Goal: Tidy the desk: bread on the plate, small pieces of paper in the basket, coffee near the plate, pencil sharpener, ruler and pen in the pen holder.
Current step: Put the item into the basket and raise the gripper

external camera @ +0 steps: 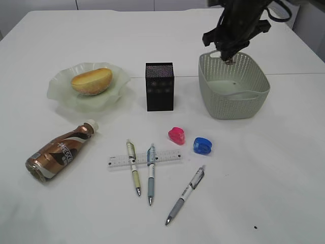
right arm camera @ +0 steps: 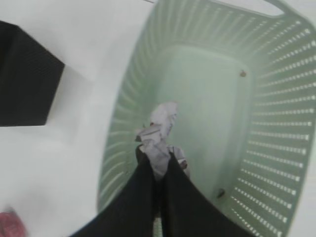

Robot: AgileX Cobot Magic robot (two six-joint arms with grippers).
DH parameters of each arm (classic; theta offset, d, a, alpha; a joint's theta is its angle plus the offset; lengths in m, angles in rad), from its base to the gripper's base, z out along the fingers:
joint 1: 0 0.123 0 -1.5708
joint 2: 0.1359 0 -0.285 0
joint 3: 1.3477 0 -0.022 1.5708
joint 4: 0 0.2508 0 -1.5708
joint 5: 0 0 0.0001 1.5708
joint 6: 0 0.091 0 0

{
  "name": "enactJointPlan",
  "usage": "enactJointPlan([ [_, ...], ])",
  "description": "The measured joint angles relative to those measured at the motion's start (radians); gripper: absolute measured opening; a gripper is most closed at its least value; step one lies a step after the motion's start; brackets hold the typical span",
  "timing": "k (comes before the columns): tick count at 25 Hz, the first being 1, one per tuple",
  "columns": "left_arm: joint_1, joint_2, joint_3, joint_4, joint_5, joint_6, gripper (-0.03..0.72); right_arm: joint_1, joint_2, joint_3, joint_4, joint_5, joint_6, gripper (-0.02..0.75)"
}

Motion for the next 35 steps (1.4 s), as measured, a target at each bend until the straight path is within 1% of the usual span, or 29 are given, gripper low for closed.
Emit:
enactJointPlan([
  [7,0.000,0.000,0.000,0.000,0.039,0.000,0.318,-0.078,0.000,0.000,-0.012,0.004,0.008,0.013],
  [10,0.000,0.000,0.000,0.000,0.039,0.000,0.318,-0.090,0.000,0.000,-0.018,0.004,0.008,0.013],
  [25,0.000,0.000,0.000,0.000,0.058,0.000,0.318,-0.093,0.000,0.000,-0.007,0.004,0.008,0.021],
  [27,0.000,0.000,0.000,0.000,0.058,0.000,0.318,-0.093,0.000,0.000,-0.007,0.004,0.008,0.045],
  [29,0.000,0.000,0.000,0.000,0.061,0.000,0.318,-0.093,0.000,0.000,-0.006,0.004,0.008,0.091],
  [32,0.000,0.000,0.000,0.000,0.061,0.000,0.318,-0.093,0.004,0.002,-0.004,0.004,0.008,0.198],
  [35,0.000,0.000,0.000,0.000,0.061,0.000,0.318,-0.093,0.004,0.011,0.016,0.004,0.008,0.283],
])
